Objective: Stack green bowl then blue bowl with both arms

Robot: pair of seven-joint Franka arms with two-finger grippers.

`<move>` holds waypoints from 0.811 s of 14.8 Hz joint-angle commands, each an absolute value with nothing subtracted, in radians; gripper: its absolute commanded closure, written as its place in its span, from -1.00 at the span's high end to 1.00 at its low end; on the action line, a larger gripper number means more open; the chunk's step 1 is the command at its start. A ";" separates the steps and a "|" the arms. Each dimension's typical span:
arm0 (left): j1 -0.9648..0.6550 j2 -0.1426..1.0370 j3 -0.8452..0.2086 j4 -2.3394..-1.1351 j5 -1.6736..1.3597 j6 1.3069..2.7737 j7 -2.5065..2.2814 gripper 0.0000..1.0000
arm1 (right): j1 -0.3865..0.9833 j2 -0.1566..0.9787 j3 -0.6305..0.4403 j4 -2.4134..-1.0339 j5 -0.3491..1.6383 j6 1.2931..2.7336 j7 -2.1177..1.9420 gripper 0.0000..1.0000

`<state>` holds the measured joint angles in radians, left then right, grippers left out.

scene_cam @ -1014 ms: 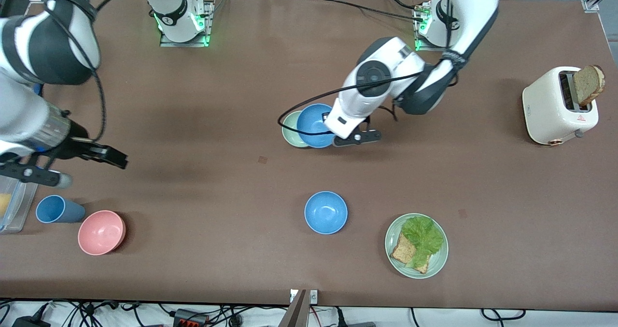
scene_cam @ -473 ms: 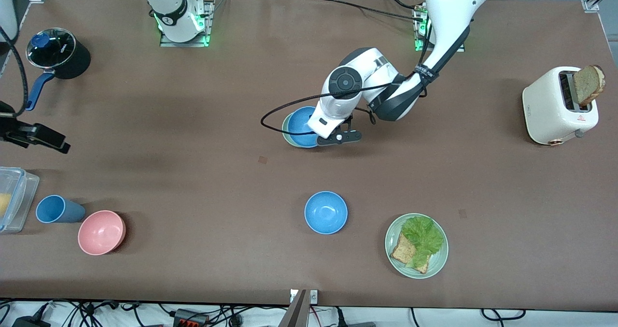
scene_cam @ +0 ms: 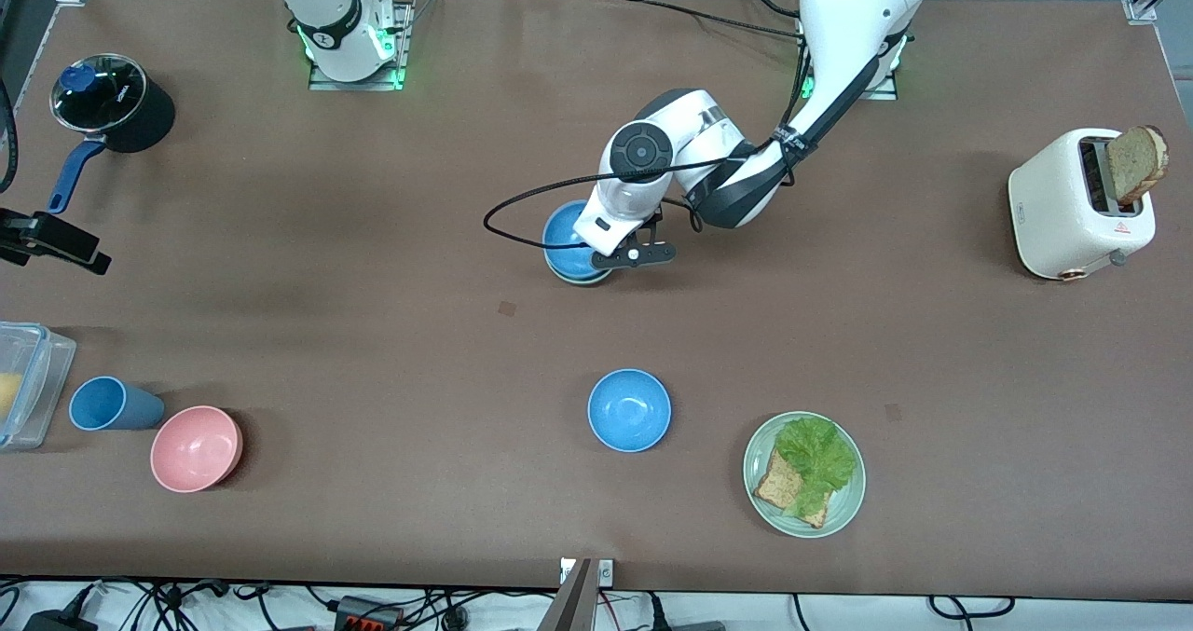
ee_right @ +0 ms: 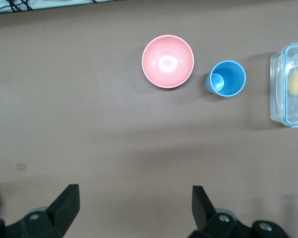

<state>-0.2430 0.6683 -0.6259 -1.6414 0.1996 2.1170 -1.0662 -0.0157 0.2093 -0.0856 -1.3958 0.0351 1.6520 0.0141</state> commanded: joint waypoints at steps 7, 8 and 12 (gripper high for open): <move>-0.129 0.658 -0.635 -1.372 0.221 1.842 -0.996 0.07 | -0.034 0.100 -0.071 -1.530 0.003 1.662 -0.063 1.00; -0.100 0.655 -0.637 -1.368 0.221 1.839 -0.955 0.14 | -0.034 0.078 -0.071 -1.572 0.002 1.693 -0.063 1.00; 0.061 0.585 -0.638 -1.368 0.218 1.750 -0.617 0.41 | -0.031 0.064 -0.066 -1.597 -0.008 1.710 -0.055 1.00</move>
<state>-0.0116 0.6296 -0.6249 -1.3619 0.2012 1.8004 -0.7698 -0.0200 0.1059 -0.0842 -1.5547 0.0091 1.6936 -0.0430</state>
